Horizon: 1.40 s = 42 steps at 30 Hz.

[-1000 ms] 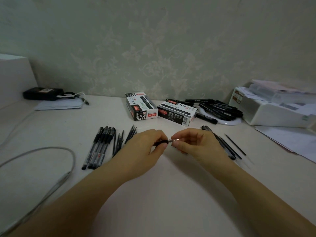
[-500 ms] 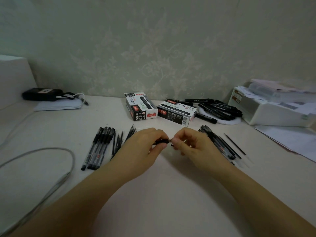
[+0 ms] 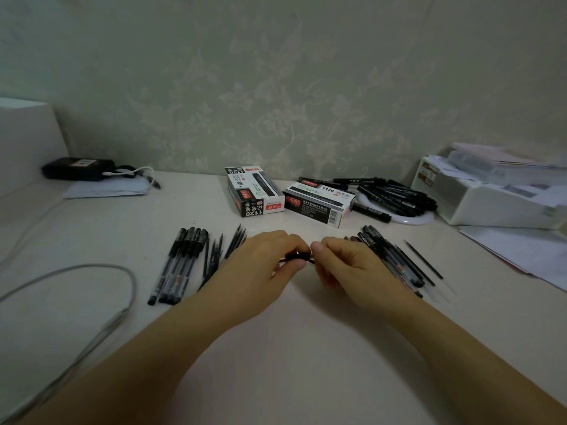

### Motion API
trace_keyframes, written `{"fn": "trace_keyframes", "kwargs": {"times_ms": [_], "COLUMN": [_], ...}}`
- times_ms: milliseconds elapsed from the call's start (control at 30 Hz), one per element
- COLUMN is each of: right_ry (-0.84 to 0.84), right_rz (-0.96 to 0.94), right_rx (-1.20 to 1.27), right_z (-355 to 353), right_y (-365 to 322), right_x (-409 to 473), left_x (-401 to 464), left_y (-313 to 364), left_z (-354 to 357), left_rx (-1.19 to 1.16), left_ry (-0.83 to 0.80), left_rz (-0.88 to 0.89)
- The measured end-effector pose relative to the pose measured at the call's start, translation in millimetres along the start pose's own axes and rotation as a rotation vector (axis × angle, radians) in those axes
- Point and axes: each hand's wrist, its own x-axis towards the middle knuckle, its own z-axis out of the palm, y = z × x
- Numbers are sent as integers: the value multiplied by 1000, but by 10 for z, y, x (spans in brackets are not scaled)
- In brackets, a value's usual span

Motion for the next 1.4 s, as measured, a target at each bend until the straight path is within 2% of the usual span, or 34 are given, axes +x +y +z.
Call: {"fn": "trace_keyframes", "kwargs": {"times_ms": [233,433,533,633,700,767,833,933,1133,1400], "right_ry": [-11,-46,-24,130,192,129,79,98,153,101], "right_rz": [-13,94,118,89,47,43,60,8,-79,-144], "right_rx": [-71,181,164,-67,-453,-680,-738,-723,-535,-479], "right_z": [-31,-34,-2,13,-33,-56,-47,-32,-67,-33], "right_y": [-24,-53,-85,-50,-4,46,71,59,8,-11], "right_x": [-2,-3,-1,5,12,7,10,6,5,20], "left_x": [5,19,20,6,-9,-13,-8,-9,-15,-3], "left_y": [-3,-20,-19,-38,-77,-114,-135,-149,-153,-108], "left_z": [-20,-48,-28,0,7,13,19,19,-13,-7], "left_rx": [-5,78,72,74,72,70,84,104,83,58], "left_ry": [3,88,111,98,85,69,46,9,-2,-2], "left_rz": [-20,34,2,-75,-126,-155,-157,-155,-149,-117]}}
